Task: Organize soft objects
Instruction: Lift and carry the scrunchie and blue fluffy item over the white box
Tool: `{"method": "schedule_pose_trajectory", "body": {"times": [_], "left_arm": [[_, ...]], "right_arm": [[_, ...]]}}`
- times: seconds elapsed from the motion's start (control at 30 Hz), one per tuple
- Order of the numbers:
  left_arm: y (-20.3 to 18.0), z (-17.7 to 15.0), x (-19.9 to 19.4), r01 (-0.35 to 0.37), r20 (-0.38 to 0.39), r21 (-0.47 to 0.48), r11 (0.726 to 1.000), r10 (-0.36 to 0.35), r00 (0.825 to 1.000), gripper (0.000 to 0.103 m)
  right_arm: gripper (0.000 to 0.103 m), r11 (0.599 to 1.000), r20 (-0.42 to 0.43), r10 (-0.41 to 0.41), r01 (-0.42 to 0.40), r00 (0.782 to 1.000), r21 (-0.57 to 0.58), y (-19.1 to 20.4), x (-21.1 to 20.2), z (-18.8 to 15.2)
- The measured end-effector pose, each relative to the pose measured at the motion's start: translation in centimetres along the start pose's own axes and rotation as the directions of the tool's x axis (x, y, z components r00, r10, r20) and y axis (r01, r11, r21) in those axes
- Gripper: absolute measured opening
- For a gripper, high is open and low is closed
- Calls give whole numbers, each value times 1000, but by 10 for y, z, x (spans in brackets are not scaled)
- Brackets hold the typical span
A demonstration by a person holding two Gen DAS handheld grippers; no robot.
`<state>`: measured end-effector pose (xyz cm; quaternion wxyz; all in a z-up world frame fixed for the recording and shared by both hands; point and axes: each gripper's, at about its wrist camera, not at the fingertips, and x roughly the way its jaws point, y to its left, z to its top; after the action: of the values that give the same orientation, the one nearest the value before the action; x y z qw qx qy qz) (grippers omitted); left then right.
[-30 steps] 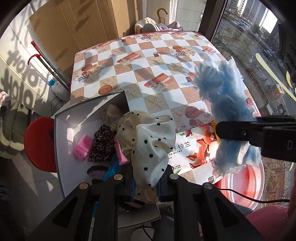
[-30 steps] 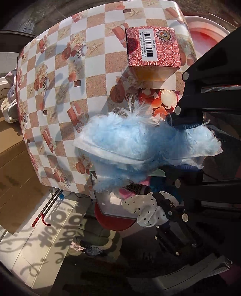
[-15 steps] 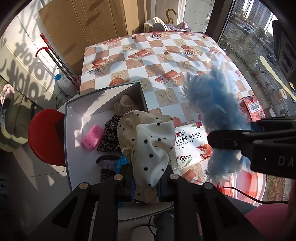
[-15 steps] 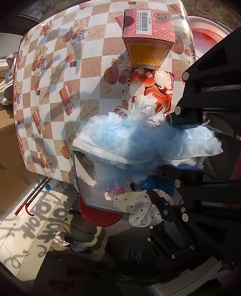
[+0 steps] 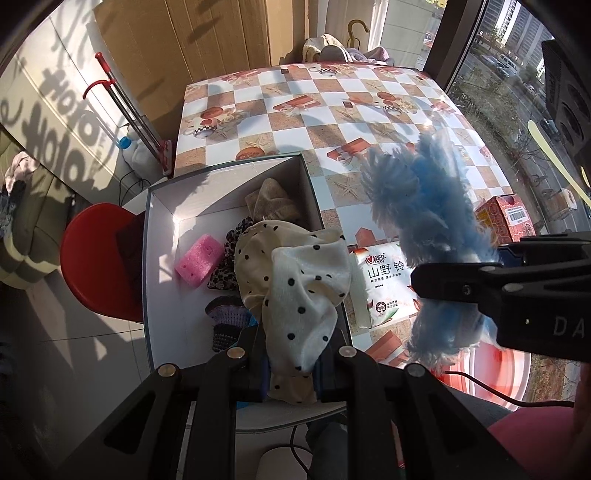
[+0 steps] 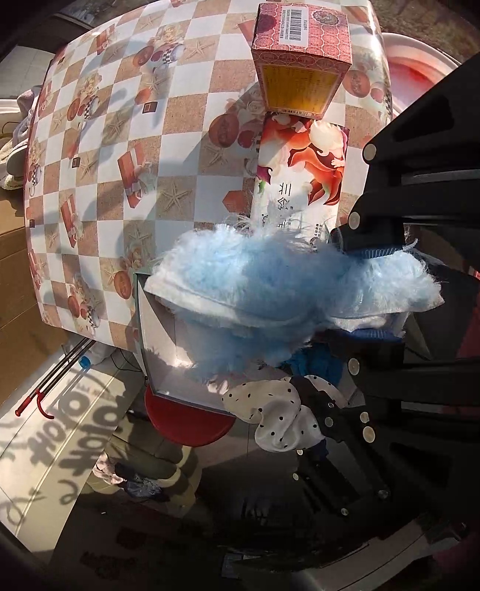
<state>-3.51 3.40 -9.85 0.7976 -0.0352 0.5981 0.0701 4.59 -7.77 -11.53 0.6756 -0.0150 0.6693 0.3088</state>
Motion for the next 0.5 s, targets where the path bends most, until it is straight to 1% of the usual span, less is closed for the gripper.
{"method": "schedule_pose_trajectory", "body": {"times": [0.27, 0.5], "left_arm": [[8, -3, 0, -2, -2, -11, 1000, 2, 1000, 19], [18, -5, 1, -1, -4, -46, 999, 1, 1000, 19]], "right_arm": [[32, 1000, -6, -1, 1, 1000, -10, 7, 4, 2], [32, 1000, -10, -3, 3, 1000, -17, 11, 7, 5]]}}
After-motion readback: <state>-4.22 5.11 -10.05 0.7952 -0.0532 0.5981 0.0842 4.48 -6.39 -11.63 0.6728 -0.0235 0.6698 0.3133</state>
